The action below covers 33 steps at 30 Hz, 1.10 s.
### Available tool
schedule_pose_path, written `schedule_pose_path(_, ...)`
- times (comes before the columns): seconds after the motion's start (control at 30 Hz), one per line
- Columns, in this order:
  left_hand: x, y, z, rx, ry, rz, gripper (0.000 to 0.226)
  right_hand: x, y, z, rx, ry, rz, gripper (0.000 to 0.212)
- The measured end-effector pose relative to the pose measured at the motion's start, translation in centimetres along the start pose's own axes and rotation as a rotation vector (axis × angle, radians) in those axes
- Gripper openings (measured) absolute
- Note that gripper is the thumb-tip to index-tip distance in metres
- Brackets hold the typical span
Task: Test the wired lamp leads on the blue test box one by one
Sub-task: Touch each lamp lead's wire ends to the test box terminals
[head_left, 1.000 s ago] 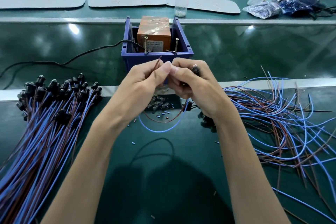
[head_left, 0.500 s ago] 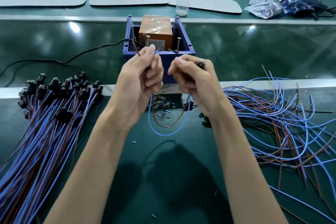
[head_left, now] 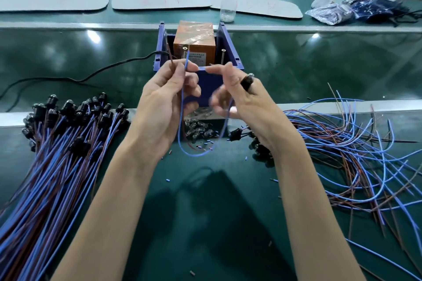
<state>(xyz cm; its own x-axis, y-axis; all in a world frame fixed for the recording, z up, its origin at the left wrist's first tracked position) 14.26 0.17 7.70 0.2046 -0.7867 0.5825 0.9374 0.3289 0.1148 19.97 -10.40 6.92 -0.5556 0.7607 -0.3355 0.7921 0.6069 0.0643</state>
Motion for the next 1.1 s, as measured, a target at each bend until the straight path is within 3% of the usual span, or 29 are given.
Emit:
schedule_pose_path(0.07, -0.3, -0.1, 0.0, 0.013, 0.044, 0.018, 0.023, -0.4, 0.0, 0.8, 0.054, -0.056, 0.038, 0.045)
schedule_pose_path(0.2, -0.9, 0.0, -0.5, 0.011, 0.013, 0.113, 0.023, -0.7, 0.2, 0.7, -0.026, 0.012, 0.043, 0.010)
schedule_pose_path(0.33, -1.2, 0.0, -1.5, -0.034, -0.080, 0.170, 0.026, -1.0, 0.2, -0.3, -0.137, 0.415, -0.009, 0.029)
schedule_pose_path(0.47, -0.6, -0.1, -1.8, 0.004, -0.108, 0.154, 0.027, -0.9, 0.8, 1.9, 0.027, 0.212, 0.072, 0.050)
schedule_pose_path(0.6, 0.4, -0.3, -2.5, 0.019, -0.140, 0.127, 0.027, -0.9, 0.9, 1.8, 0.025, 0.379, 0.124, 0.040)
schedule_pose_path(0.73, 0.8, -0.4, -3.2, 0.020, -0.100, 0.137, 0.027, -0.1, 1.0, 2.1, 0.091, 0.250, 0.055, 0.067)
schedule_pose_path(0.83, 0.5, -0.4, -3.4, 0.033, -0.013, 0.178, 0.034, 0.0, 0.5, 1.0, 0.027, 0.209, 0.073, 0.048)
schedule_pose_path(0.93, 0.0, -0.4, -3.3, 0.060, 0.030, 0.220, 0.034, 0.8, -0.1, 0.0, -0.015, 0.429, 0.045, 0.020)
schedule_pose_path(1.1, 0.2, -0.7, -2.7, 0.156, 0.218, 0.212, 0.032, 1.0, 0.2, 1.1, 0.070, 0.546, 0.116, 0.013)
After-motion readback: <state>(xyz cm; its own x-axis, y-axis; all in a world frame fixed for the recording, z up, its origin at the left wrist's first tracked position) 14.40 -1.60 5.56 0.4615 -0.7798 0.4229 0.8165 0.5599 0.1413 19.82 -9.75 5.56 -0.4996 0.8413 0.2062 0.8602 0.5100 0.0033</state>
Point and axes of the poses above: each hand's wrist, its own y-axis towards the middle knuckle, its own x-axis out of the palm, z = x × y, the point moved 9 cm from there along y, towards the middle knuckle, and after that the axes turned 12 degrees about -y, right-handed, at the moved point
